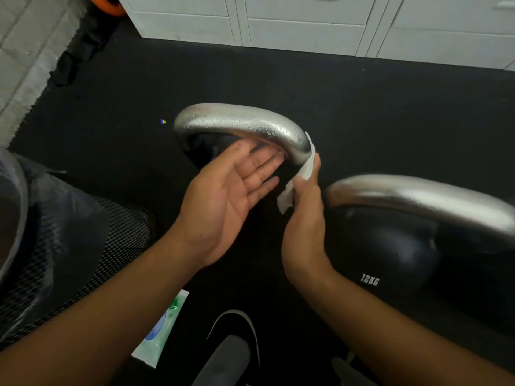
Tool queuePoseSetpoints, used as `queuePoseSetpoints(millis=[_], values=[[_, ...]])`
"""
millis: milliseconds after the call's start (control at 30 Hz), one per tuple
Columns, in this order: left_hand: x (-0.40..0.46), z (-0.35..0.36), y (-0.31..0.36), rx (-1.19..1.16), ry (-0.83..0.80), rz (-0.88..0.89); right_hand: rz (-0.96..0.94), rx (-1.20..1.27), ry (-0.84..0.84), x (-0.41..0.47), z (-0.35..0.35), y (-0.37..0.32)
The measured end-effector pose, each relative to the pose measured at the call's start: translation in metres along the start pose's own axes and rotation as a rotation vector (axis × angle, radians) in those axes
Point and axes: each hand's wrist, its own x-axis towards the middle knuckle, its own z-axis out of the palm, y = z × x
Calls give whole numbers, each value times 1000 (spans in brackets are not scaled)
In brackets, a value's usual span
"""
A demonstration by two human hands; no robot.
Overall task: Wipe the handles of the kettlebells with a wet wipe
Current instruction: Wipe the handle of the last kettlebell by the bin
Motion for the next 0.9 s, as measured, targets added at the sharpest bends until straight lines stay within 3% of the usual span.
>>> queuePoseSetpoints(millis=[333, 467, 700, 900], values=[[-1, 1, 0, -78, -13, -31, -61, -7, -79, -13, -1, -1], [-2, 2, 0, -85, -34, -34, -70, -52, -25, 3, 0, -5], [-5, 6, -1, -113, -23, -39, -12, -56, -77, -21, 3, -2], [-8, 5, 0, -92, -37, -37, -76, -121, -35, 6, 5, -15]])
